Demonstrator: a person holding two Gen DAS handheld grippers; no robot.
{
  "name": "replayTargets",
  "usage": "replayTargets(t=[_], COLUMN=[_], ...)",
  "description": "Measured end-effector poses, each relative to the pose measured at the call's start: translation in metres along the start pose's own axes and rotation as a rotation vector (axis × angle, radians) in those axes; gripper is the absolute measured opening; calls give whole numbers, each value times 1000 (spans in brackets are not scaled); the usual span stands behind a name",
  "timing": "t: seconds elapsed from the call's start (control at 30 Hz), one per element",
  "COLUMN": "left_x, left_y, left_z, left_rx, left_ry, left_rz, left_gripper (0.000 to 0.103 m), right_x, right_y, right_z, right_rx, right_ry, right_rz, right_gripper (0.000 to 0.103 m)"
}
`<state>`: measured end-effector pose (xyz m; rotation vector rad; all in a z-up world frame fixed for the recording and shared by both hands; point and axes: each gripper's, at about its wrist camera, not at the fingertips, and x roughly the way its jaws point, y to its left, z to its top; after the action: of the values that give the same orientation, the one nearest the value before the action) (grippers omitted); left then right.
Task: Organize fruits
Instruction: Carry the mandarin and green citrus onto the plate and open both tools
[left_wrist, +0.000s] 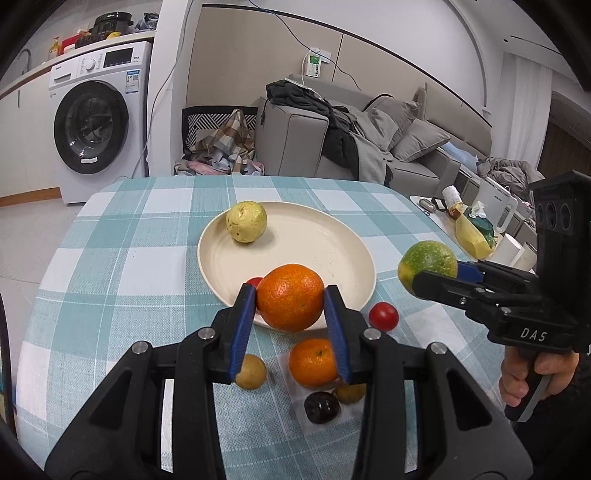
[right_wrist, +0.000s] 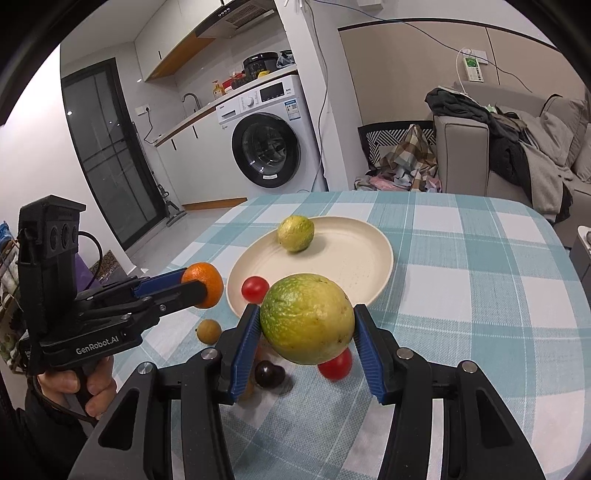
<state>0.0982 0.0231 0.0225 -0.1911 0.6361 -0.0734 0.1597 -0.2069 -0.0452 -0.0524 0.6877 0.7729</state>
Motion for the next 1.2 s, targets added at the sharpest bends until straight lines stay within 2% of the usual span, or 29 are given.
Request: replayTargets(t=[0.6,0.73,0.97,1.2], left_x=[56,69,87,98], left_y=[-1,-5,-6,-6], left_z=[13,14,18,21], left_rx=[10,37,40,42], left_ry=[41,44,61,68], left_rz=[18,41,16,24], left_gripper=[35,35,35,35], right_x=[35,45,62,77], right_y=[-19,-23,-31,-34], right_z=[21,22,23,25], right_rx=[35,39,43,41], right_ry=[28,30,51,69], right_rz=[-19,-29,-48,-61], right_gripper=[51,51,51,51])
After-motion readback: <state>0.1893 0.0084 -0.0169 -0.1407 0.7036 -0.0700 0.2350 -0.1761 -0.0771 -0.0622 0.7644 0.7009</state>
